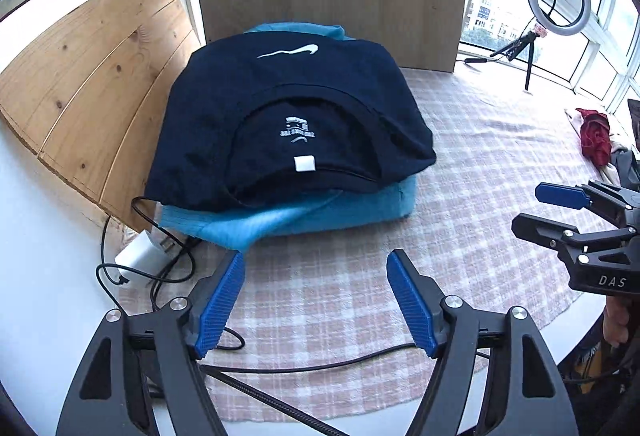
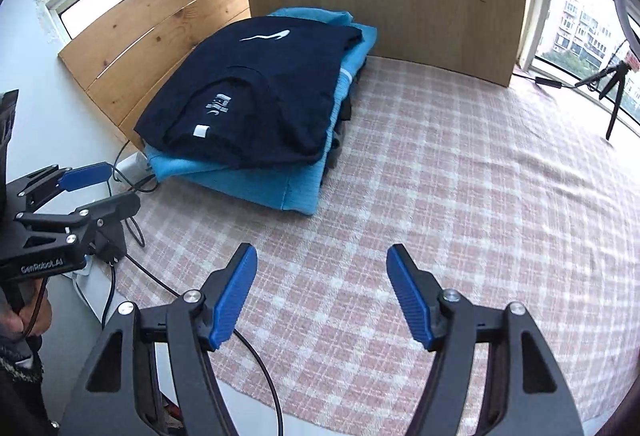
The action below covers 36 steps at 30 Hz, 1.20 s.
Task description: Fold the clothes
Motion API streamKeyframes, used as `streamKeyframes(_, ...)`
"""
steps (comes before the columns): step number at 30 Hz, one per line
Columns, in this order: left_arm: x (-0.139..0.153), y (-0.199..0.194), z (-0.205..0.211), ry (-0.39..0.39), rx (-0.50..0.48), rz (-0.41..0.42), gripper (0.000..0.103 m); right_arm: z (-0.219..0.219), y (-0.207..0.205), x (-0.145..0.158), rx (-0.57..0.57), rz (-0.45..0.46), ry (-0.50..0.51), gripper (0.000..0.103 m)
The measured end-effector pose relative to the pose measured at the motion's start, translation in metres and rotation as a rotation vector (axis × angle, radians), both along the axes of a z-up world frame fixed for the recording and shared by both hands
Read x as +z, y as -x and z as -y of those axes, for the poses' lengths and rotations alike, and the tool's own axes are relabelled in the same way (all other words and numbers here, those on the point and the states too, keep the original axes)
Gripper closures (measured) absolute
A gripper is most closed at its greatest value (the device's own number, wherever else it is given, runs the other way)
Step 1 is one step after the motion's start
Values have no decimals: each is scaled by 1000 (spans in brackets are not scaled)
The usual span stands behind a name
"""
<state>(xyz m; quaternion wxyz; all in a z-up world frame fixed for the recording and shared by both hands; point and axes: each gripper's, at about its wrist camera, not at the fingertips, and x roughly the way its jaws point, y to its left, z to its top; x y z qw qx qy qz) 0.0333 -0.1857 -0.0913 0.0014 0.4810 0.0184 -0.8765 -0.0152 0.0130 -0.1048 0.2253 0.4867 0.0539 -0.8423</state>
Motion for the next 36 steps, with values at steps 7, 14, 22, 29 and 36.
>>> streamKeyframes(7, 15, -29, -36, -15, 42, -14, 28, -44, -16, 11, -26, 5, 23, 36)
streamKeyframes(14, 29, -51, -90, 0, 108, -27, 28, -104, -31, 19, -3, -7, -1, 36)
streamKeyframes(22, 31, -74, -141, -18, 222, -7, 28, -164, -54, 27, 56, -42, -24, 36)
streamKeyframes(29, 27, -95, -169, -33, 294, -6, 28, -202, -63, 20, 88, -43, -9, 36)
streamKeyframes(36, 31, -111, -184, -43, 318, -13, 27, -212, -72, 17, 125, -45, -5, 36)
